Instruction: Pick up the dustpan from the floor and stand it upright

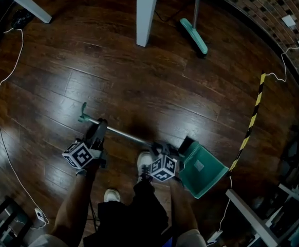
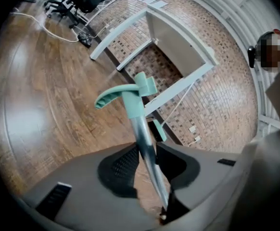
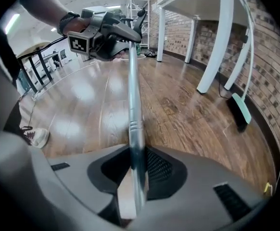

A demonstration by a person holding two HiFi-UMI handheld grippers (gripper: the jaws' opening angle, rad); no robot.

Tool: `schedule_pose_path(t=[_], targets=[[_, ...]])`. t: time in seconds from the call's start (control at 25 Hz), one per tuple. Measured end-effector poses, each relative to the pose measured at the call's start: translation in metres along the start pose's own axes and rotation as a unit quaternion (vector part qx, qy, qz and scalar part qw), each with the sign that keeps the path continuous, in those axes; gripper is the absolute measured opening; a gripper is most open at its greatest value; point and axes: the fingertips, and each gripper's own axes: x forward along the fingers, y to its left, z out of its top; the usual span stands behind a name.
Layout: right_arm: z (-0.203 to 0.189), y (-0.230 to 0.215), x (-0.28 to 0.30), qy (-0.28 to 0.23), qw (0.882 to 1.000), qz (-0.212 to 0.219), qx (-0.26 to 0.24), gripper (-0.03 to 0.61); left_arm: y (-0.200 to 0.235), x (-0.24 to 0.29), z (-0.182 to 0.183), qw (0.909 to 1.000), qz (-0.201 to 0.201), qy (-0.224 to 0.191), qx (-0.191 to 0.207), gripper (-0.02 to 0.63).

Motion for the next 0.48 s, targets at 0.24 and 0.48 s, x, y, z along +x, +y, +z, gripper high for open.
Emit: schedule_pose_path(t=[0.24,0.48], targets=[[0.000,0.023,-0.077,0.009,0.999,0.003,0.035,0.094,-0.137,-0.026,0.014,0.9958,-0.058,-0.004,0.072,0.098],[-0.006,0.024,-0.152,0.014,0.997,-0.017,0.068,0.100,-0.247,-0.060,0.008,0.9832,-0.073,-0.001,0.167,0.095]])
